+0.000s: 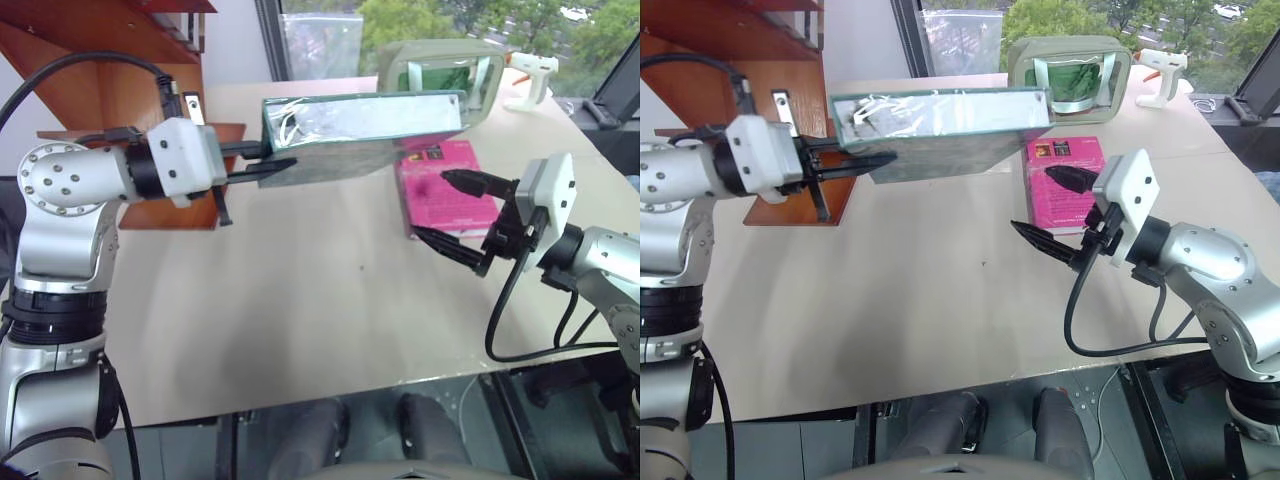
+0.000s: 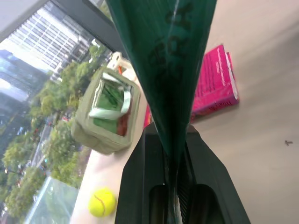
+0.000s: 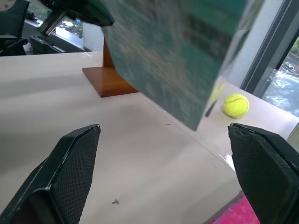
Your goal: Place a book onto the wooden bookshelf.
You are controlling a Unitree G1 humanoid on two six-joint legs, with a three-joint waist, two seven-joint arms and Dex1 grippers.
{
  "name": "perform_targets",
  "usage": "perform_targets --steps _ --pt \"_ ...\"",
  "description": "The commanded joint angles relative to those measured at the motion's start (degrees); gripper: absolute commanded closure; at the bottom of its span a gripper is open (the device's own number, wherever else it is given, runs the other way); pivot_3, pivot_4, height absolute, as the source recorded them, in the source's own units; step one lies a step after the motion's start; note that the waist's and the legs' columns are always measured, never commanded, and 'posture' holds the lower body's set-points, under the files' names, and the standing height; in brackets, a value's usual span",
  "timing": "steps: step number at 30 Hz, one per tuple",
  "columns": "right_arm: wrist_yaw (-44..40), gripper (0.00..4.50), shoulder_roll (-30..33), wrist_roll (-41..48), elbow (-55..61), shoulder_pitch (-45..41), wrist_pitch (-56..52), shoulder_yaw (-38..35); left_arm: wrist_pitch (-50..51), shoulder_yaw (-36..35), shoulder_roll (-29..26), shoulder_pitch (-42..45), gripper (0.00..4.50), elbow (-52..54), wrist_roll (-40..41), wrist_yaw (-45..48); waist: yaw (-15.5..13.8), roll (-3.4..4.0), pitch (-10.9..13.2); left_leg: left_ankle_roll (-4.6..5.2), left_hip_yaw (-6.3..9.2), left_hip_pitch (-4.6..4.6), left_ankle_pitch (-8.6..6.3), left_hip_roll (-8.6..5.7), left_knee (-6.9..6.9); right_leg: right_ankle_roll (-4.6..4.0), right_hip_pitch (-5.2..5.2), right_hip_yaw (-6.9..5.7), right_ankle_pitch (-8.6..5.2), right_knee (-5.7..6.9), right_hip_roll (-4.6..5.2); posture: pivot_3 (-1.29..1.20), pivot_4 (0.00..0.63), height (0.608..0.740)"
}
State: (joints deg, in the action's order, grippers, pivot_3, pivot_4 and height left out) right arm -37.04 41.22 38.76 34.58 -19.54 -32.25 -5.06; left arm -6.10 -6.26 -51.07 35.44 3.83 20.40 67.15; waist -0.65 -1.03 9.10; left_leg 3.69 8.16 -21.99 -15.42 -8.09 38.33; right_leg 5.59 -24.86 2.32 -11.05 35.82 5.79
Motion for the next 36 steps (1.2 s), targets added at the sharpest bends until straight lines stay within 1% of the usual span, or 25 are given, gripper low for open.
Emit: perform_targets --steps 1,5,9,13,16,20,25,30,33,36 --pt "-0.15 0.00 -0.44 -0.81 0.80 -0.50 1.40 -0.79 -3.46 -3.51 0.08 -0.13 4.36 0.00 0.35 -1.46 -0.17 0.00 0.00 0.00 0.00 0.01 0.00 0.00 0.00 0.00 0.01 0.00 0.00 0.00 0.01 0.00 0.150 0.740" --pt "-0.54 0.00 -0.42 -0.89 0.88 -0.32 1.36 -1.50 -8.97 -3.87 -0.04 0.93 4.36 -2.13 -3.21 -3.30 -0.12 0.01 0.00 0.00 0.00 0.01 0.00 -0.01 0.00 0.00 0.01 0.01 0.00 -0.02 0.02 0.00 0.150 0.740" --pt "-1.21 0.00 -0.63 -1.56 -0.31 -1.13 2.00 -1.11 -15.91 -2.38 -0.67 5.55 4.36 -5.64 -7.77 -4.48 -0.14 0.00 0.01 0.00 0.00 0.01 0.00 0.00 -0.01 -0.01 0.01 0.00 0.00 -0.01 0.01 0.00 0.150 0.740" --pt "-1.90 0.00 -1.05 -1.90 -1.03 -1.84 2.49 -0.92 -15.73 -2.12 -2.03 8.62 4.36 -5.85 -7.58 -3.65 -0.07 0.00 0.01 0.00 0.00 -0.01 0.00 -0.04 0.00 -0.01 0.01 0.00 0.01 -0.04 0.04 0.00 0.150 0.740" --pt "-2.68 0.00 -1.39 -2.42 -2.06 -2.08 3.15 -0.69 -14.85 -3.10 -4.15 10.18 4.36 -6.33 -6.33 -2.61 0.23 0.01 0.02 0.00 0.00 0.00 0.00 -0.02 -0.03 -0.01 -0.01 0.00 0.01 -0.05 0.02 0.00 0.150 0.740" --pt "-3.77 0.00 -2.30 -3.37 -3.89 -3.05 4.15 0.17 -16.81 -3.96 -6.19 10.82 4.36 -10.02 -6.37 -1.54 0.38 0.07 0.06 0.00 -0.01 0.02 0.00 0.02 -0.02 -0.01 0.00 0.01 0.01 -0.02 -0.02 0.00 0.150 0.740" --pt "-5.25 0.00 -3.29 -4.33 -5.79 -4.19 5.38 1.01 -18.52 -5.52 -8.78 12.84 4.36 -14.93 -7.23 -2.39 0.42 0.08 0.07 0.00 -0.01 0.02 0.00 0.02 -0.02 -0.01 0.00 0.00 0.01 -0.01 -0.03 0.00 0.150 0.740" --pt "-6.33 0.00 -3.91 -4.91 -6.93 -4.94 6.12 1.19 -22.76 -5.28 -12.81 14.62 4.36 -21.11 -8.21 -0.56 0.78 0.10 0.09 0.00 -0.01 -0.01 0.00 0.01 -0.02 -0.01 -0.03 0.00 0.00 -0.04 -0.03 0.00 0.150 0.740" --pt "-6.95 0.00 -3.88 -4.98 -7.53 -5.09 6.51 1.05 -24.74 -5.18 -15.26 15.64 4.36 -23.51 -7.35 1.62 0.96 0.11 0.09 0.00 -0.01 0.00 0.00 0.01 -0.02 -0.01 -0.03 -0.01 0.00 -0.03 -0.04 0.00 0.150 0.740" --pt "-7.66 0.00 -4.07 -5.21 -8.53 -5.69 7.00 1.25 -24.26 -5.53 -18.91 15.14 4.36 -24.62 -6.28 5.23 1.27 0.12 0.10 0.00 -0.01 -0.01 0.00 0.01 -0.02 -0.01 -0.03 -0.01 0.00 -0.02 -0.04 0.00 0.150 0.740"
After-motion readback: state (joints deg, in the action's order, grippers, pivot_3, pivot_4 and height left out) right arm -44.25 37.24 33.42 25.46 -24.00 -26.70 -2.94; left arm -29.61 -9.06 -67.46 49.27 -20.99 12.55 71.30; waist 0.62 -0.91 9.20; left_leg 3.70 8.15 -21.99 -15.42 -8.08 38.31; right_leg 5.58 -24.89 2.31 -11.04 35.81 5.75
